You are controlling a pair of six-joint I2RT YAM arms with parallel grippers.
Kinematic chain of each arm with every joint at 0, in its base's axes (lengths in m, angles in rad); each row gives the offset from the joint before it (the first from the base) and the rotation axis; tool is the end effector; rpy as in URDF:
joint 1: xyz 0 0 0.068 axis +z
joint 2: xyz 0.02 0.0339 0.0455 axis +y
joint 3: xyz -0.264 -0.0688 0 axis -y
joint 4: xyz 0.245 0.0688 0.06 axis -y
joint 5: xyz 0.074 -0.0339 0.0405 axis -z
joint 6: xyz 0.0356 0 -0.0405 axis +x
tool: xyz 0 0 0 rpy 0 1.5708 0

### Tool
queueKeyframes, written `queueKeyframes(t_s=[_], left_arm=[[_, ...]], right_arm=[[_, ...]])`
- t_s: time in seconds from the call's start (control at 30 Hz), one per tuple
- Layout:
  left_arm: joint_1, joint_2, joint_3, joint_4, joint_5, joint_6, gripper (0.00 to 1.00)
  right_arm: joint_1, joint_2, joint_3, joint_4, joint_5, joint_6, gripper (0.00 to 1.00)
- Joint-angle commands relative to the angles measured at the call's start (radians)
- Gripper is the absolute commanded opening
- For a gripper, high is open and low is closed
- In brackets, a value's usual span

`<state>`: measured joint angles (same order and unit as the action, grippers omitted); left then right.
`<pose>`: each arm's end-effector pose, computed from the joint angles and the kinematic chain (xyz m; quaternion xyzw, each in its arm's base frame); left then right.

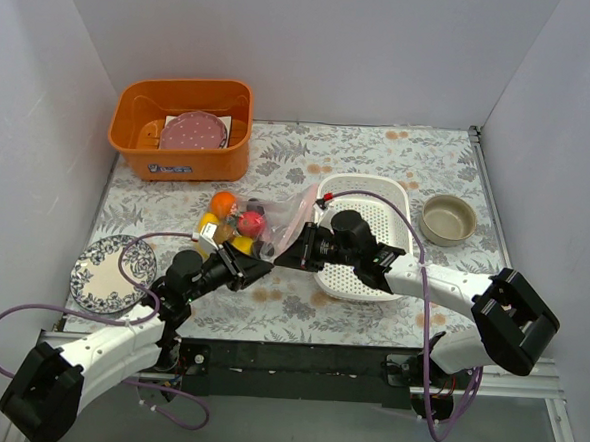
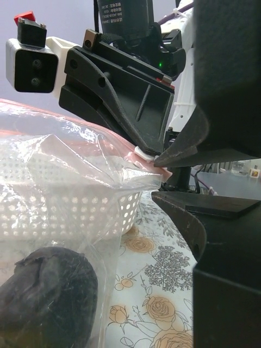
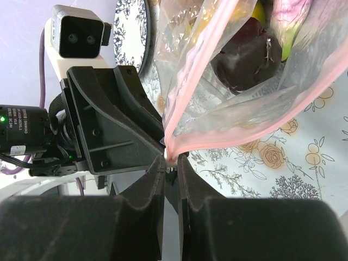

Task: Place the food in the zip-top bag and seal the zipper
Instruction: Zip the zipper food storage bag at the center of the board.

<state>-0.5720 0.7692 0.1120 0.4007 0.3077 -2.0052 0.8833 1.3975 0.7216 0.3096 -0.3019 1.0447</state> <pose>0.1332 -0.0986 0.1676 -0.4433 0.6514 -0.6136 0.0516 0.1847 0.2416 0.2284 -0.0192 0.8189 0.5307 0.2176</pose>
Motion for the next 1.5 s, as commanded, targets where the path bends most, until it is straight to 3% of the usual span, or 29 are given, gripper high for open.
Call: queueKeyframes(t_s=[0.0,0.4,0.73,1.47], left_arm=[[-0.003,-0.01,-0.006,0.039,-0.03,-0.402,0.24],[-0.003,0.05,0.009,0.104,-0.045,-0.403,0.23],[-0.003,0.036,0.012,0.07,-0.045,-0.403,0.0],[-0.003,-0.045,-0.034,-0.082,0.004,-0.4,0.0]], right_arm=[[-0.001,-0.019,-0.007,0.017,-0.013,-0.006,0.16],[-0.001,-0.015,-0.013,0.022,-0.029,-0.003,0.16],[-0.001,-0.002,-0.014,0.032,-0.032,-0.003,0.16],[-0.014,-0.04,0.007,-0.014,0.073,-0.023,0.17]])
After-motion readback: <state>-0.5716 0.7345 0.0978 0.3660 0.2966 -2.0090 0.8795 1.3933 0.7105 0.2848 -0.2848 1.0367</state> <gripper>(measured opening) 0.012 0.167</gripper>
